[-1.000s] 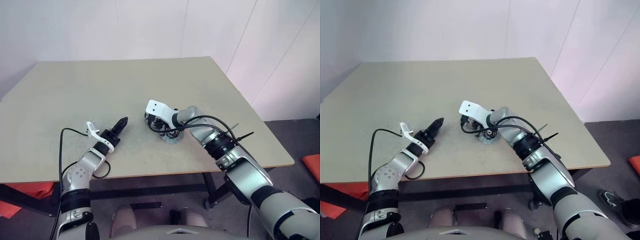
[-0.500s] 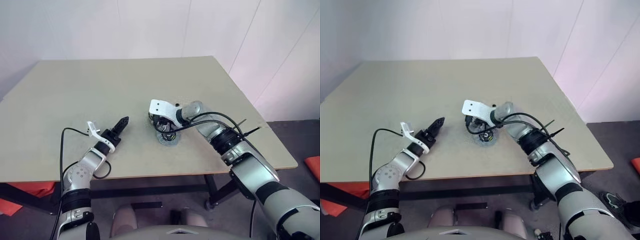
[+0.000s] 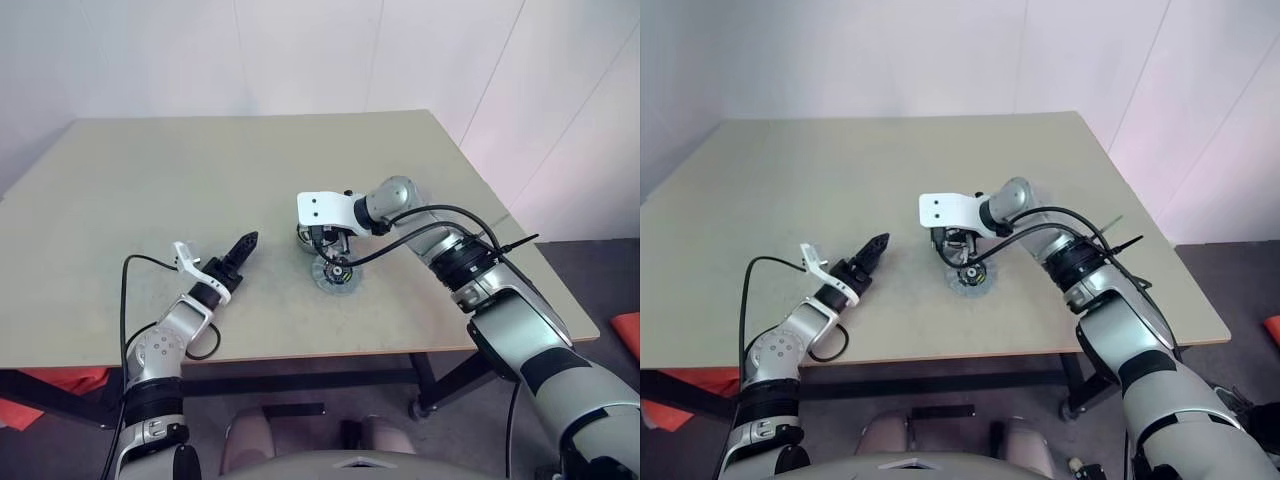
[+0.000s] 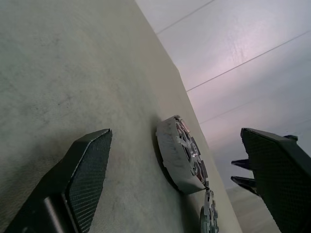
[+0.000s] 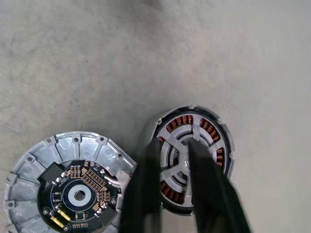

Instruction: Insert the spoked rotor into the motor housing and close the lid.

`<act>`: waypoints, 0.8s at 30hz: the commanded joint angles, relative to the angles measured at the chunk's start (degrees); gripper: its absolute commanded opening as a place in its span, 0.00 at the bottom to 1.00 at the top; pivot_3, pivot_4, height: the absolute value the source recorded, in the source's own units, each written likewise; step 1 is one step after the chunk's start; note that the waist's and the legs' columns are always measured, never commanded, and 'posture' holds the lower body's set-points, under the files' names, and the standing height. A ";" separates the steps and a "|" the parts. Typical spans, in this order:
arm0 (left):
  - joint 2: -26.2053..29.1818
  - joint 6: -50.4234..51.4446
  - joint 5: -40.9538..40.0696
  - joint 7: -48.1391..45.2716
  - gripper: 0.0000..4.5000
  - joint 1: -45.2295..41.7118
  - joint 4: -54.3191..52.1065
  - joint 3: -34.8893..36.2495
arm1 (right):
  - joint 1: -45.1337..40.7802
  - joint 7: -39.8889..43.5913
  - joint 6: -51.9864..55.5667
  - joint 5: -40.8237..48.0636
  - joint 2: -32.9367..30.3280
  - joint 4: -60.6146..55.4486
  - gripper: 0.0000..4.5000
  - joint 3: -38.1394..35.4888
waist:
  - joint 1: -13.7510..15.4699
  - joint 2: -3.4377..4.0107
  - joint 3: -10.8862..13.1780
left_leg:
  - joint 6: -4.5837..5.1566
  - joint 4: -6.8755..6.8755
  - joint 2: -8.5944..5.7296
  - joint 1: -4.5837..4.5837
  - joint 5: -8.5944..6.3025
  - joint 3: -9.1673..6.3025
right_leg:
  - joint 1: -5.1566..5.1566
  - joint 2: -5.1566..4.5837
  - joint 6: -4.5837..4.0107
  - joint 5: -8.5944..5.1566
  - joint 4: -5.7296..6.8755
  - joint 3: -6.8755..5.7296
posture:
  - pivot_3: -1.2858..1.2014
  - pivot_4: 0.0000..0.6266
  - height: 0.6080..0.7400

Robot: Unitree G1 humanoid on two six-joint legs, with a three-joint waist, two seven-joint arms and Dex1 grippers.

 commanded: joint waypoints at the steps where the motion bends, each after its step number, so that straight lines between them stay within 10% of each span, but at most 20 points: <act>1: 0.27 -0.58 0.47 0.41 1.00 0.45 -0.29 0.60 | 0.32 -2.08 2.55 -0.52 1.67 -1.64 0.36 -1.49 | -0.07 0.00 0.00 | 0.00 0.00 0.01 0.01 0.00 0.00 | 0.00 0.01 0.00 0.00 0.01 0.00 | 0.52 0.00 1.00; 24: 0.63 0.02 0.24 0.78 1.00 0.93 -1.09 0.65 | 2.82 -8.80 4.88 -2.57 4.40 6.17 0.36 -0.98 | -0.19 0.00 0.00 | -0.01 -0.04 0.01 0.02 0.00 0.01 | -0.02 0.00 0.29 -0.17 0.00 0.00 | 0.52 0.00 1.00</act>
